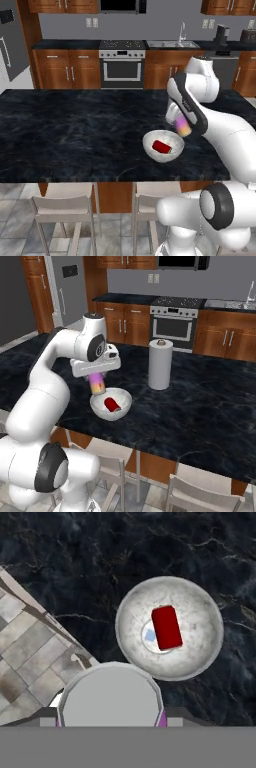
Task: Open the fridge, grab two sodas, and place both sodas inside the bowl with ice on the dining counter.
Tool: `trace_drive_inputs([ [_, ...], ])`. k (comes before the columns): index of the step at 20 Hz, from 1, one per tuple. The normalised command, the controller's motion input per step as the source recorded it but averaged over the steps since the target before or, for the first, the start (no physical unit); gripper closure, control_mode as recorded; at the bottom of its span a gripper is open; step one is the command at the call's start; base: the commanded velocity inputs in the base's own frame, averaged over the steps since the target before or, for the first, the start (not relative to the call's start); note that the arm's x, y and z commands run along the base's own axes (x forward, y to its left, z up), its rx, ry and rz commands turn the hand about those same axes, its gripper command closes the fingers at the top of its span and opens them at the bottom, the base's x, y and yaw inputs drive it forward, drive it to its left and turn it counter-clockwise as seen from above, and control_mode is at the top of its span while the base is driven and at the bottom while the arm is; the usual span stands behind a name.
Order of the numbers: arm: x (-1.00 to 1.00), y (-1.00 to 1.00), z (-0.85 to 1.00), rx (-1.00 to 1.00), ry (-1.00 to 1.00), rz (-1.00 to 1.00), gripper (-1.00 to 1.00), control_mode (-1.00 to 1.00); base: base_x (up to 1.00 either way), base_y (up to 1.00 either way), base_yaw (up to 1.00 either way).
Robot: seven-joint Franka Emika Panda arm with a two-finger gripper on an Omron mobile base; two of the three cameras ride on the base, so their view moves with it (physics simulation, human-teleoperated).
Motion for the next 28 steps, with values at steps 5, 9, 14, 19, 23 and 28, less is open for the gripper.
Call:
trace_drive_inputs([
  [5,0.37,0.00,-0.25,-0.03,0.00,0.09,1.00,-1.00,0.00,0.00,0.00],
  [9,0.51,0.00,-0.23,-0.03,0.00,0.07,1.00,-1.00,0.00,0.00,0.00],
  [14,0.26,0.00,-0.33,-0.04,-0.01,0.08,1.00,-1.00,0.00,0.00,0.00],
  [19,0.00,0.00,-0.40,-0.06,-0.03,0.09,1.00,-1.00,0.00,0.00,0.00],
  [23,0.01,0.00,-0.40,-0.03,-0.01,0.08,1.00,-1.00,0.00,0.00,0.00],
  [28,0.15,0.00,-0.31,-0.01,0.00,0.07,1.00,-1.00,0.00,0.00,0.00],
])
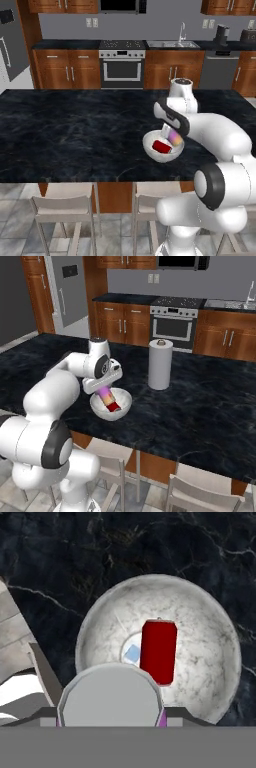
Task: Open the fridge, grab two sodas, and place both sodas inside the bowl with ice on the dining counter.
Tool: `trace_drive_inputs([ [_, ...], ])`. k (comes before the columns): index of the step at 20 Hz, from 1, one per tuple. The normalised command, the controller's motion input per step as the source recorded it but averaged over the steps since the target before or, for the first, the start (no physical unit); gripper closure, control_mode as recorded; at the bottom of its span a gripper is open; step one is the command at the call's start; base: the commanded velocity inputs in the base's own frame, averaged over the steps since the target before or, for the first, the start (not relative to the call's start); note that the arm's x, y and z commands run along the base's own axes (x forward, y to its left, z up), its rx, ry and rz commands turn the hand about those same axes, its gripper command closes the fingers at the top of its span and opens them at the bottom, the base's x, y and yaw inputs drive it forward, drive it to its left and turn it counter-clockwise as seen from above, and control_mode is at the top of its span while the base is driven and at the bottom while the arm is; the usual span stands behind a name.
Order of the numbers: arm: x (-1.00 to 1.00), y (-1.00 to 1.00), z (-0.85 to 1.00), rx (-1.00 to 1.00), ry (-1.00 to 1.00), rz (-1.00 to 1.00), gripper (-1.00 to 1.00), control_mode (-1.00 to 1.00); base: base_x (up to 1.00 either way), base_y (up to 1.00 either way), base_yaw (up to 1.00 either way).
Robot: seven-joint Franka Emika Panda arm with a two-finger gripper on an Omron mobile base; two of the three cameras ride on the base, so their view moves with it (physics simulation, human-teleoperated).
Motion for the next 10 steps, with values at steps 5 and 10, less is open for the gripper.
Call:
trace_drive_inputs([
  [5,0.16,0.00,-0.25,0.00,0.00,0.07,1.00,-1.00,0.00,0.00,0.00],
  [10,0.13,0.00,-0.16,0.00,-0.02,0.06,1.00,-1.00,0.00,0.00,0.00],
])
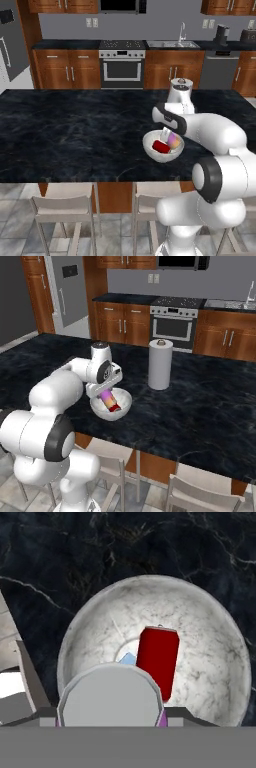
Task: Open the fridge, grab two sodas, and place both sodas inside the bowl with ice on the dining counter.
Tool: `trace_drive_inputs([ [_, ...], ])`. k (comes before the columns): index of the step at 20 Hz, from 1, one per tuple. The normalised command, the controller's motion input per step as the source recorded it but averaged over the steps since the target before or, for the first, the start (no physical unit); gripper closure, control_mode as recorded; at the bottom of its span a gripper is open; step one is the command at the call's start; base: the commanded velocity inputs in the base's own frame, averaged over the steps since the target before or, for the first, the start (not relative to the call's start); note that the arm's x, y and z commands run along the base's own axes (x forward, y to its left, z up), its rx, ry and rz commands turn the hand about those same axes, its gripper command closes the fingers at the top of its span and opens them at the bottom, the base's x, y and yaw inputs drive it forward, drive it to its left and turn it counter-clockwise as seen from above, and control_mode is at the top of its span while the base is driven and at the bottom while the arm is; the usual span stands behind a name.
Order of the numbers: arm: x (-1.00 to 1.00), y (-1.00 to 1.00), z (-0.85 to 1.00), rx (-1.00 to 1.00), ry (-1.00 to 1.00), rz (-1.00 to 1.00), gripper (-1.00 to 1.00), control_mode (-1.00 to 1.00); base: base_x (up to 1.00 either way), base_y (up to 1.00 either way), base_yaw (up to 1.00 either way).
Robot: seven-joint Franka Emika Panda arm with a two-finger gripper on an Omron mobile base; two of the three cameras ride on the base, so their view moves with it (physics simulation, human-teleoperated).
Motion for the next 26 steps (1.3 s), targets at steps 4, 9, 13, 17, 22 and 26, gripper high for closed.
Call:
trace_drive_inputs([
  [4,0.11,0.00,-0.13,0.00,-0.02,0.06,1.00,-1.00,0.00,0.00,0.00],
  [9,0.05,0.00,-0.14,-0.01,-0.02,0.06,1.00,-1.00,0.00,0.00,0.00],
  [13,0.02,0.00,-0.01,0.00,-0.08,0.06,1.00,-1.00,0.00,0.00,0.00],
  [17,0.03,0.00,-0.04,0.00,-0.06,0.06,1.00,-1.00,0.00,0.00,0.00],
  [22,0.00,0.01,-0.15,-0.03,-0.04,0.06,1.00,-1.00,0.00,0.00,0.00],
  [26,0.00,0.04,-0.16,-0.04,-0.03,0.05,-1.00,-1.00,0.00,0.00,0.00],
])
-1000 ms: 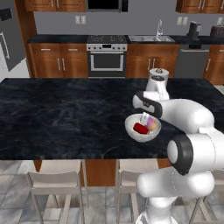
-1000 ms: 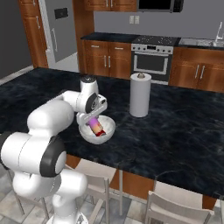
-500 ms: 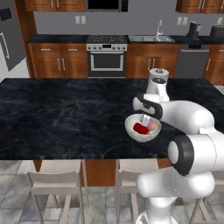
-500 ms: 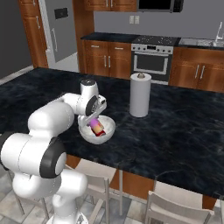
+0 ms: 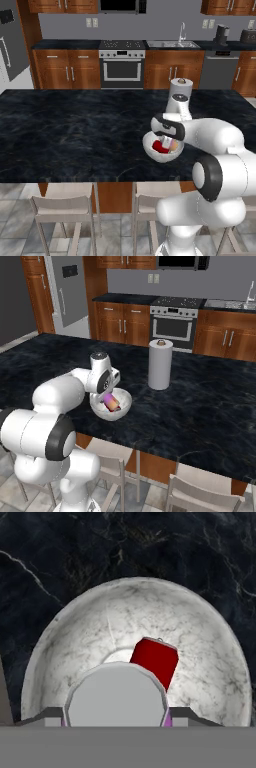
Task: Open the fridge, grab two sodas, and place both sodas inside the bowl with ice on the dining counter.
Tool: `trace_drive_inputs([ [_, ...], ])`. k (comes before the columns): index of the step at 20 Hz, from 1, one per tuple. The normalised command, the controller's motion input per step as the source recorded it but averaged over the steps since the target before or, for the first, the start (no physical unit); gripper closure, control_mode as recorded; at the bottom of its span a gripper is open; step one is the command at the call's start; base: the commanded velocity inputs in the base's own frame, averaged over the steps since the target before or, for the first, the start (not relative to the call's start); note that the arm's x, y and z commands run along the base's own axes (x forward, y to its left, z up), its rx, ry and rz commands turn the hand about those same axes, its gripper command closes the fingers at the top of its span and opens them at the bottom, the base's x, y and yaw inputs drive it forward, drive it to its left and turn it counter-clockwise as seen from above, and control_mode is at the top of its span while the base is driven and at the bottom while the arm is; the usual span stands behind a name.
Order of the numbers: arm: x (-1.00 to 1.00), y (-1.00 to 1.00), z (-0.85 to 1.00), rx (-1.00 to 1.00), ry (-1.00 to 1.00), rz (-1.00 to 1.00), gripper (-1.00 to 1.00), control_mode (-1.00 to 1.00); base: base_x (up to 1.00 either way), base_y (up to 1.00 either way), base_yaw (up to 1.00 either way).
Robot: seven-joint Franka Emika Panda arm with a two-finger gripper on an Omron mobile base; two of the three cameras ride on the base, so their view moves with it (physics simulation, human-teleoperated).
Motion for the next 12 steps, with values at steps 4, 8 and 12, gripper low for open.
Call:
trace_drive_inputs([
  [4,0.01,0.00,-0.07,-0.02,-0.04,0.05,-1.00,-1.00,0.00,0.00,0.00],
  [8,0.00,0.00,-0.01,-0.01,-0.06,0.05,-1.00,-1.00,0.00,0.00,0.00],
  [12,-0.09,0.13,0.20,0.00,-0.06,0.04,-1.00,-1.00,0.00,0.00,0.00],
])
